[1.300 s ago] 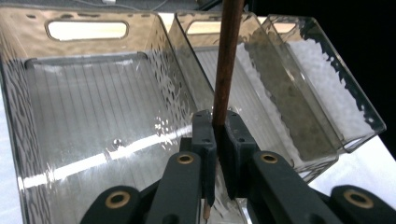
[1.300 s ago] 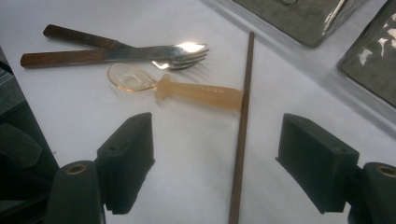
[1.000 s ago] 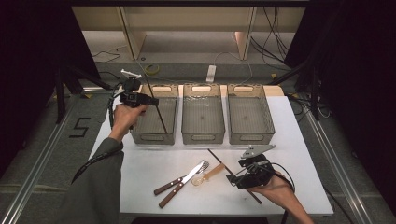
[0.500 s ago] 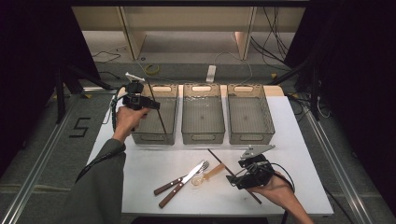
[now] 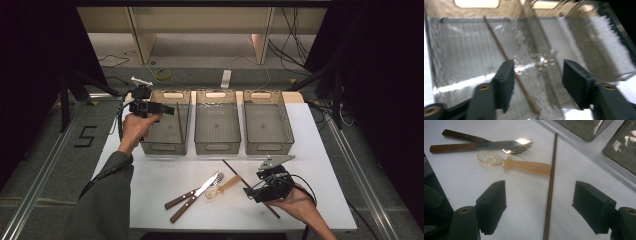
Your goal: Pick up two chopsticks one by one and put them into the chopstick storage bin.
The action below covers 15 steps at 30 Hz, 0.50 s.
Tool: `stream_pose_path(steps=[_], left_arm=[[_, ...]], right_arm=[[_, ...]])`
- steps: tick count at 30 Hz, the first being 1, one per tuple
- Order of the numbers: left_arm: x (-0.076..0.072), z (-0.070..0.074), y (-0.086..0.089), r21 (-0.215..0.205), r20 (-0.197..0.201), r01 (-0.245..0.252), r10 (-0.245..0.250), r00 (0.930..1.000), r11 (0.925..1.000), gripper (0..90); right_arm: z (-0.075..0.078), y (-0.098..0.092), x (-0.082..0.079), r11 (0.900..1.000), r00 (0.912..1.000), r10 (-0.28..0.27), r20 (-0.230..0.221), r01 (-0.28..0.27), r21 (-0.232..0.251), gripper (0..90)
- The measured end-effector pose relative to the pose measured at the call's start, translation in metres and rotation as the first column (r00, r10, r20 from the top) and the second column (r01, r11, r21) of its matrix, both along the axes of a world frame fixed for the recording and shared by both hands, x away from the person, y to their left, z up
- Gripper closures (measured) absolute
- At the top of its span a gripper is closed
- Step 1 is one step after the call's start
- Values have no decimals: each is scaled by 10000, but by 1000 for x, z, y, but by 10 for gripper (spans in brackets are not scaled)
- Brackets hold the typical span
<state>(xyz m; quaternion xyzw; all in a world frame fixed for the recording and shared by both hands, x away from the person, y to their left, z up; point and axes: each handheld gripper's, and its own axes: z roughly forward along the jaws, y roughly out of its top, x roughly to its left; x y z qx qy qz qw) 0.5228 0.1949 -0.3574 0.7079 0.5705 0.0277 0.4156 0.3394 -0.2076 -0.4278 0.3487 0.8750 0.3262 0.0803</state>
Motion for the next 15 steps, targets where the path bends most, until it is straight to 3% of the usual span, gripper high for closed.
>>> stream_pose_path(steps=[2,5,10,12,14,15], left_arm=[[-9,5,0,-352,211,202,-195,9996,9992,341],[-27,12,-3,-348,658,439,-415,9970,9984,259],[-63,14,-2,-850,1352,826,-706,9883,9929,199],[-75,11,-2,-823,1514,1001,-868,9847,9916,198],[-83,12,-6,-499,1492,1037,-953,9842,9934,192],[-88,12,-7,-502,1676,1163,-1064,9801,9919,192]], right_arm=[[0,-1,0,10000,10000,4,-72,-4,-47,272],[-1,-1,1,9998,9999,-46,-165,42,-213,272],[1,-3,3,9955,9985,-160,-525,110,-940,276],[1,-4,4,9933,9973,-219,-699,138,-1144,281],[1,-5,5,9906,9954,-300,-913,175,-1353,287],[1,-5,5,9887,9950,-338,-945,194,-1485,291]])
